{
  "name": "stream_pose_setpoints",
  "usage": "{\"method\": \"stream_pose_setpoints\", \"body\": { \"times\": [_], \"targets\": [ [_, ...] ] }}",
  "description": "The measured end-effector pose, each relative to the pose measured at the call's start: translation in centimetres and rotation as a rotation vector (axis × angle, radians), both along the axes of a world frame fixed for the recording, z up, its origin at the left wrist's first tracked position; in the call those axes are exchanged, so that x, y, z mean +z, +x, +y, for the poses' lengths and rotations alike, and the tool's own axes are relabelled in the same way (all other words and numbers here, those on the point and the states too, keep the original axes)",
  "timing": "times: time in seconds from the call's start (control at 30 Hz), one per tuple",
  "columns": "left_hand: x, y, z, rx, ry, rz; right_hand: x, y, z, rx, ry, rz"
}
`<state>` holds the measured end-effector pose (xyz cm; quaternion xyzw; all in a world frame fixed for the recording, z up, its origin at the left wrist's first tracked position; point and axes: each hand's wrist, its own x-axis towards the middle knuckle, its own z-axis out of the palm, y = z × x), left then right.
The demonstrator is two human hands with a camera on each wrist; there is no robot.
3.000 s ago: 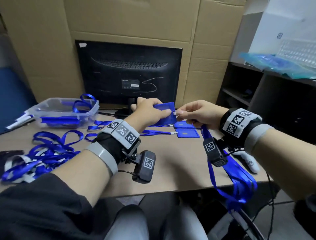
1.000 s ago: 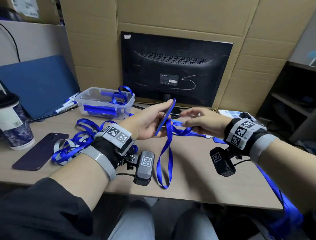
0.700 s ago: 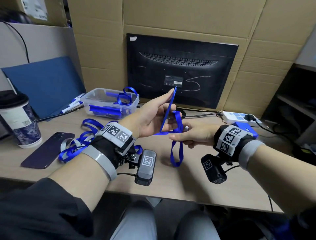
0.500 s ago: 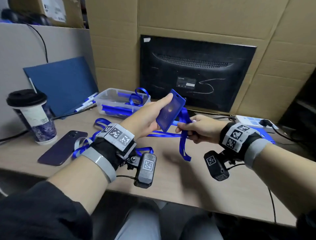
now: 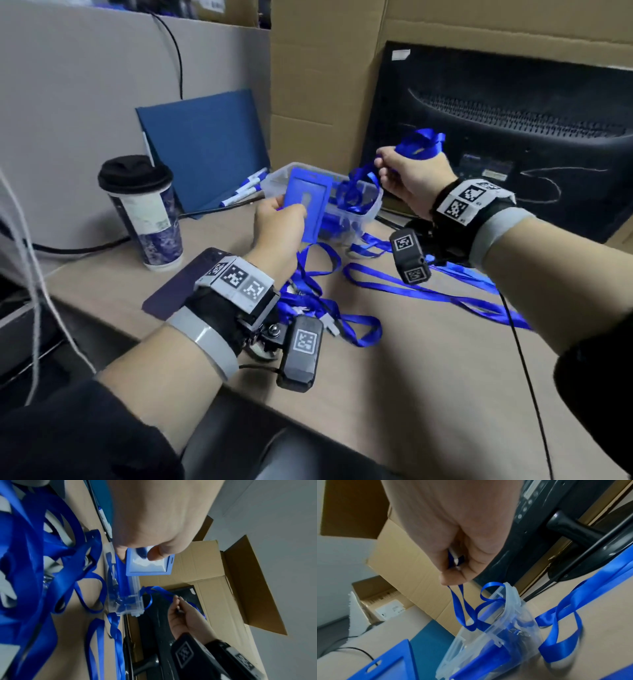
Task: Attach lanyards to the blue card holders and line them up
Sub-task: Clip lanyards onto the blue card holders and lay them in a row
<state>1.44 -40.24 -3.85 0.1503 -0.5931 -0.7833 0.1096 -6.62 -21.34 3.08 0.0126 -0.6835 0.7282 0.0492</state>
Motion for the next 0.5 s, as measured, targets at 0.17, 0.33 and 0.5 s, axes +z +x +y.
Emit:
{"method": "stream_pose_setpoints", "body": {
  "times": [0.17,0.33,0.5],
  "targets": [
    [-1.3,-1.8,-0.6,0.017,0.023,-0.029,-2.5,-2.8,-1.7,0.069,0.108,-0.126],
    [-2.4,-2.7,-0.5,0.023,0.039,-0.034,-3.4,-3.4,-1.4,0.125,0.261,-0.134],
    [-2.7,-2.4,-1.0,0.033,0.012,-0.043,-3.2,-3.0,-1.0,0.143,0.275,-0.137]
  ]
}}
